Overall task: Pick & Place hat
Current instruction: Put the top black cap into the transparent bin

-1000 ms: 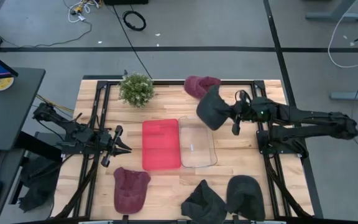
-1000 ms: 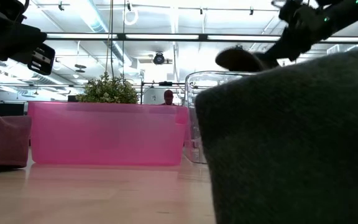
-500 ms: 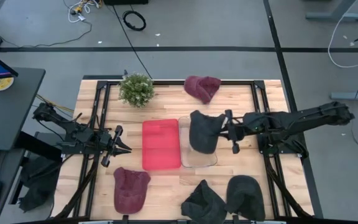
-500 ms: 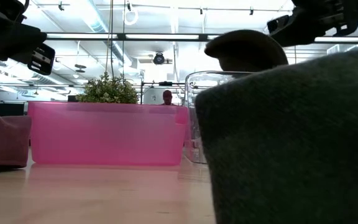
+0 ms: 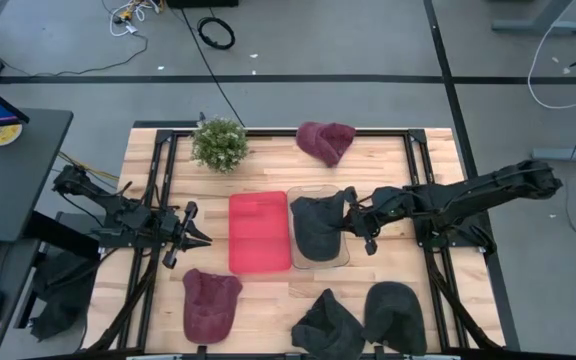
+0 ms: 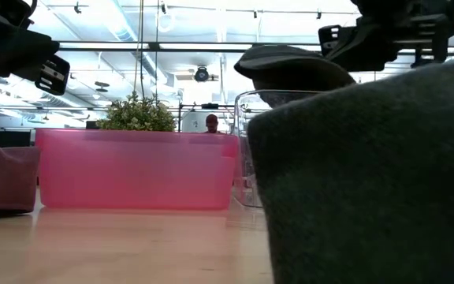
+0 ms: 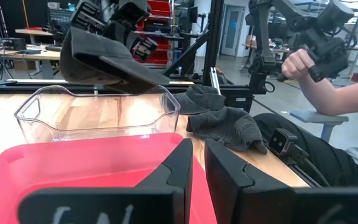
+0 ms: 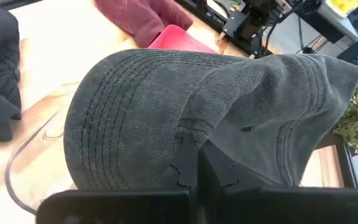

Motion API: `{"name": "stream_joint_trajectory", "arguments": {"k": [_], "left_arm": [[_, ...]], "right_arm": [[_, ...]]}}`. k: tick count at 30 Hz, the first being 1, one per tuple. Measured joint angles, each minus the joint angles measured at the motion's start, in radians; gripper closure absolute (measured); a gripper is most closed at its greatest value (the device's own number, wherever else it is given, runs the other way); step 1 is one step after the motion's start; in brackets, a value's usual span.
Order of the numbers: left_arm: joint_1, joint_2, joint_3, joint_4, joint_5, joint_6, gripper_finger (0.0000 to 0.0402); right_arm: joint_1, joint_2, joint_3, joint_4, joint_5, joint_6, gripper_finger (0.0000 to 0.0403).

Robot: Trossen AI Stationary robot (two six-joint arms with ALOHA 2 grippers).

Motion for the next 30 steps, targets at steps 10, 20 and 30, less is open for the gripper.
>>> {"name": "stream_joint_trajectory", "arguments": {"k": [10, 20, 30], "left_arm": [[0.000, 0.000, 0.000, 0.000, 0.000, 0.000, 0.0358], [0.000, 0.000, 0.000, 0.000, 0.000, 0.000, 0.0358], [0.000, 0.000, 0.000, 0.000, 0.000, 0.000, 0.0358]], "right_arm": [[-0.042, 0.050, 0.000, -0.002, -0.075, 0.007, 0.0403], [-0.060, 0.069, 0.000, -0.001, -0.076, 0.068, 0.0385], [-0.061, 0.069, 0.000, 0.030, -0.052, 0.069, 0.0348]]}}
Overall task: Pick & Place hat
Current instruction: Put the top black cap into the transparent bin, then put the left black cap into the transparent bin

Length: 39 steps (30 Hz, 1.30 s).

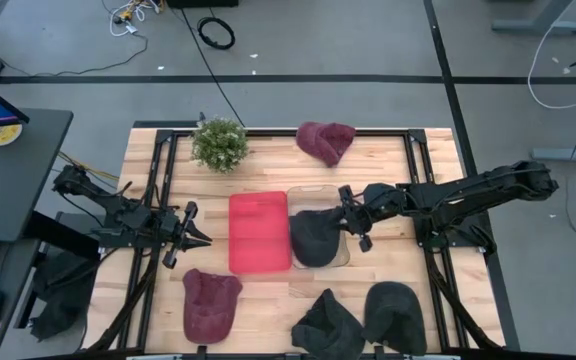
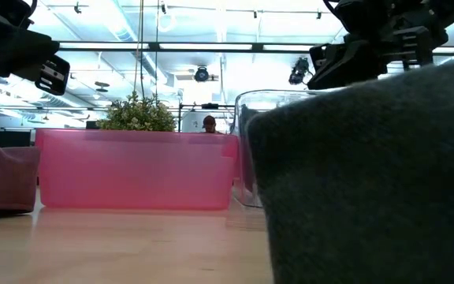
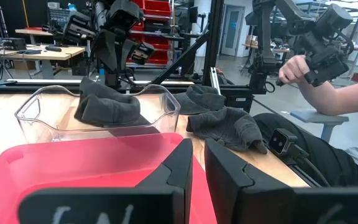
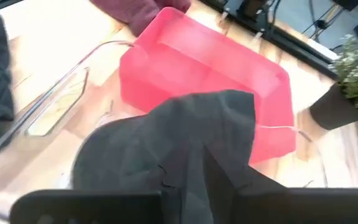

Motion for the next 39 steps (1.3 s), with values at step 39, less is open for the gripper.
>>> {"name": "stream_joint_trajectory", "arguments": {"k": [39], "left_arm": [[0.000, 0.000, 0.000, 0.000, 0.000, 0.000, 0.0358]], "right_arm": [[0.168, -0.139, 0.118, -0.217, 0.151, 0.223, 0.0330]]}}
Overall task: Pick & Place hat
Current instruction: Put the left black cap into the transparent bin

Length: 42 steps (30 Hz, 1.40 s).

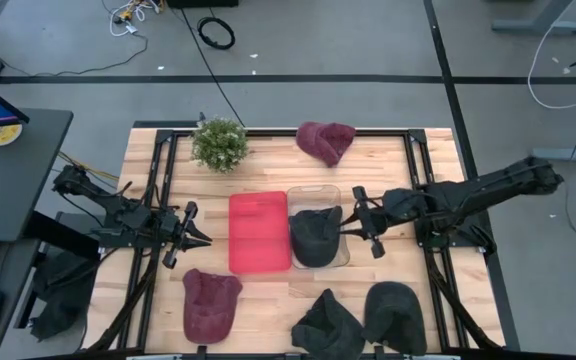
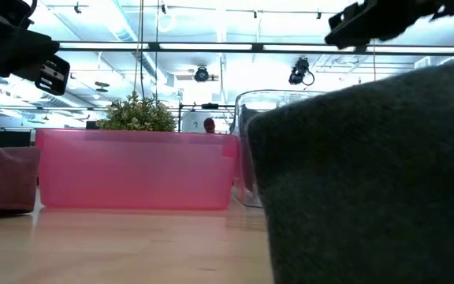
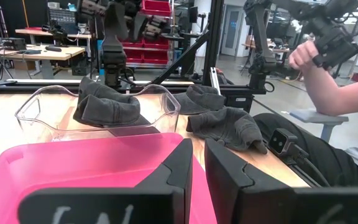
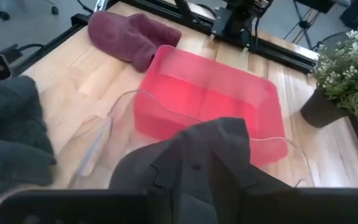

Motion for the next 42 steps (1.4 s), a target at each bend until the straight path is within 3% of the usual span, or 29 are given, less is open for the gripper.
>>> {"name": "stream_joint_trajectory", "arguments": {"k": [13, 28, 37, 42], "left_arm": [[0.000, 0.000, 0.000, 0.000, 0.000, 0.000, 0.0358], [0.000, 0.000, 0.000, 0.000, 0.000, 0.000, 0.0358], [0.000, 0.000, 0.000, 0.000, 0.000, 0.000, 0.0358], [0.000, 0.000, 0.000, 0.000, 0.000, 0.000, 0.0358]], "right_arm": [[0.298, 0.127, 0.206, -0.057, 0.217, -0.023, 0.0330], [0.426, 0.396, 0.439, -0.094, 0.259, -0.075, 0.0326], [0.440, 0.495, 0.506, -0.132, 0.308, 0.005, 0.0245], [0.440, 0.573, 0.506, -0.118, 0.224, 0.093, 0.0195]]}}
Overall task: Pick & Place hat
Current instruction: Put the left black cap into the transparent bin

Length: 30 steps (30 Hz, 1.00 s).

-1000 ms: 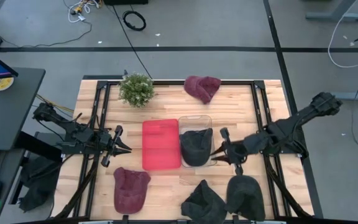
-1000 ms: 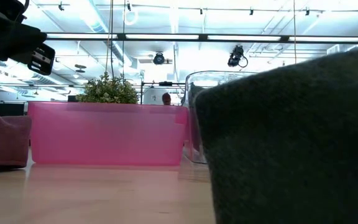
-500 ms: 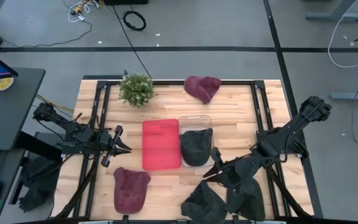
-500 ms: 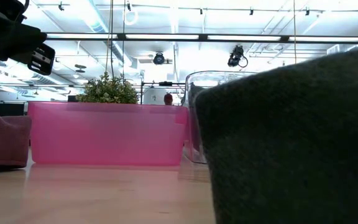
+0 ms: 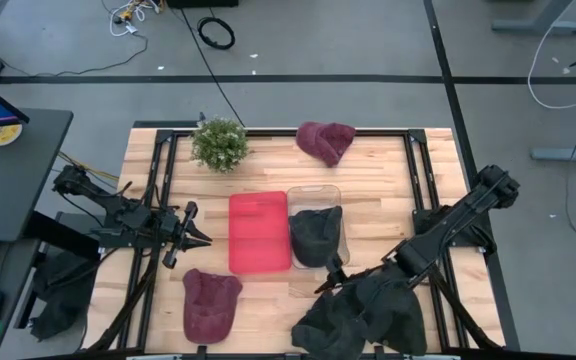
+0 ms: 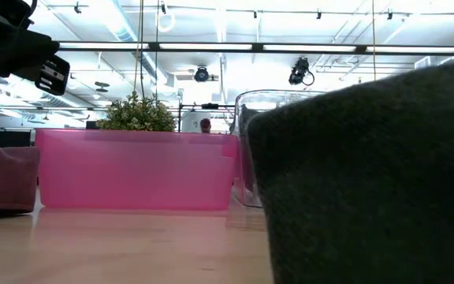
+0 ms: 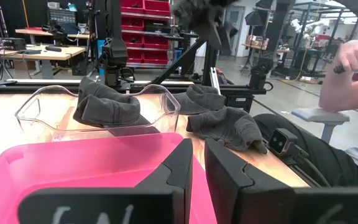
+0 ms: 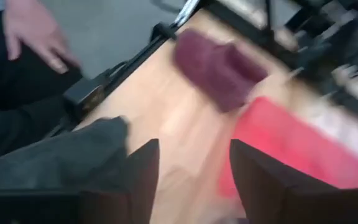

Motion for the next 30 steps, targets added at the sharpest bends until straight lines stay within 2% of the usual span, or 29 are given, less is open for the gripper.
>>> {"name": "stream_joint_trajectory", "arguments": {"k": [4, 9, 14, 19, 30], "left_arm": [[0.000, 0.000, 0.000, 0.000, 0.000, 0.000, 0.0358], [0.000, 0.000, 0.000, 0.000, 0.000, 0.000, 0.0358], [0.000, 0.000, 0.000, 0.000, 0.000, 0.000, 0.0358], [0.000, 0.000, 0.000, 0.000, 0.000, 0.000, 0.0358], [0.000, 0.000, 0.000, 0.000, 0.000, 0.000, 0.0358]], "right_arm": [[0.004, 0.077, 0.000, 0.001, -0.104, 0.071, 0.0176], [0.025, 0.147, 0.000, 0.003, -0.188, 0.155, 0.0173], [0.054, 0.186, 0.000, 0.008, -0.195, 0.242, 0.0184], [0.069, 0.242, 0.000, 0.030, -0.259, 0.304, 0.0197], [0.074, 0.341, 0.000, 0.075, -0.298, 0.334, 0.0212]]}}
